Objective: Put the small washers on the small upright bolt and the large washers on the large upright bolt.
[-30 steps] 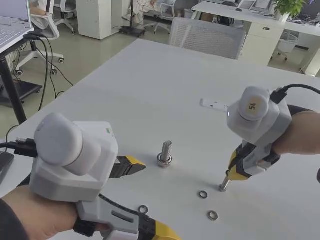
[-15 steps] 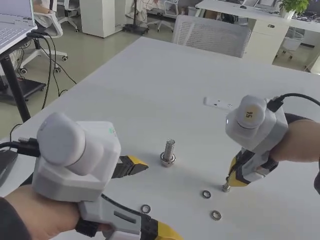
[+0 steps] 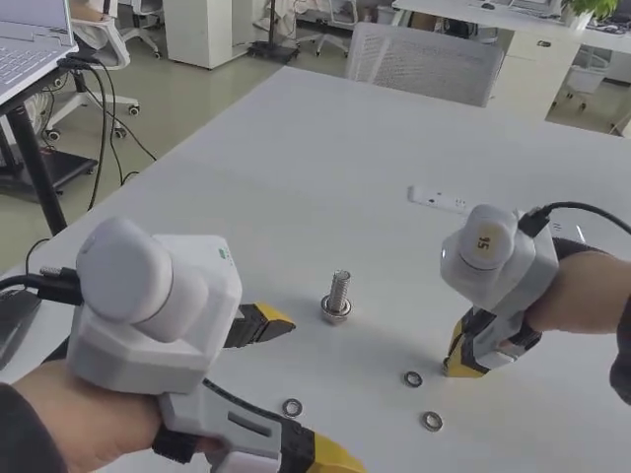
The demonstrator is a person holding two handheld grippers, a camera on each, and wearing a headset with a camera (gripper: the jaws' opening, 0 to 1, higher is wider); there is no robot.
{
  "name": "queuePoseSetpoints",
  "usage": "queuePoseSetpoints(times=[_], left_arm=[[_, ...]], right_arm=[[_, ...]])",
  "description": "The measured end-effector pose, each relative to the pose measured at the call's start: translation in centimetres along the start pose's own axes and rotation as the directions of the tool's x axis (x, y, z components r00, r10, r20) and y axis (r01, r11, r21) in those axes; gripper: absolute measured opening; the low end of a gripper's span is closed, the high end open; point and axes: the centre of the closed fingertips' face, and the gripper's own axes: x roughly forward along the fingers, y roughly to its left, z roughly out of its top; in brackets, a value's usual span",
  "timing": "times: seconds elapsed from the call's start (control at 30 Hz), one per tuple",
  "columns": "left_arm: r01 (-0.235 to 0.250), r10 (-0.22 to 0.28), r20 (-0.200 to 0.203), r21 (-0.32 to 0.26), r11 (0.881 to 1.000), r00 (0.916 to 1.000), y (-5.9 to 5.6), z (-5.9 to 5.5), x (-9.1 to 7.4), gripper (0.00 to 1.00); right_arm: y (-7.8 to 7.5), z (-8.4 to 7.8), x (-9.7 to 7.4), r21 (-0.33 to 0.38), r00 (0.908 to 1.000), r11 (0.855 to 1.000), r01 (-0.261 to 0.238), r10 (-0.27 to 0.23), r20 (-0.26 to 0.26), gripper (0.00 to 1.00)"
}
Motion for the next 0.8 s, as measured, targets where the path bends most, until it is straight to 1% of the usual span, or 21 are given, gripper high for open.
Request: queuePoseSetpoints(times=[0.37,0.47,0.57,0.7,0.8], left_arm=[[-0.002,0.002,-0.003,0.001,1.000,1.0000,-0.05,-0.10,0.08,0.86],[-0.001,0.001,-0.004,0.001,1.000,1.0000,-0.10,-0.14,0.10,0.86],[0.000,0.000,-0.005,0.002,1.000,1.0000,-0.15,-0.16,0.13,0.86],[0.002,-0.002,-0.005,0.004,1.000,1.0000,-0.26,-0.19,0.12,0.86],[0.004,-0.004,-0.005,0.007,1.000,1.0000,-0.36,-0.21,0.11,0.86]], right_arm=[[-0.01,-0.22,0.13,0.007,1.0000,1.000,0.003,-0.003,0.002,0.15],[0.01,-0.14,0.10,0.023,0.9999,1.000,0.009,-0.009,0.014,0.19],[0.04,-0.16,-0.07,0.032,0.9996,0.999,0.011,-0.011,0.024,0.20],[0.16,-0.62,-0.35,0.045,0.9992,0.999,0.022,-0.023,0.032,0.23],[0.42,-0.97,-0.67,0.072,0.9982,0.997,0.023,-0.027,0.054,0.24]])
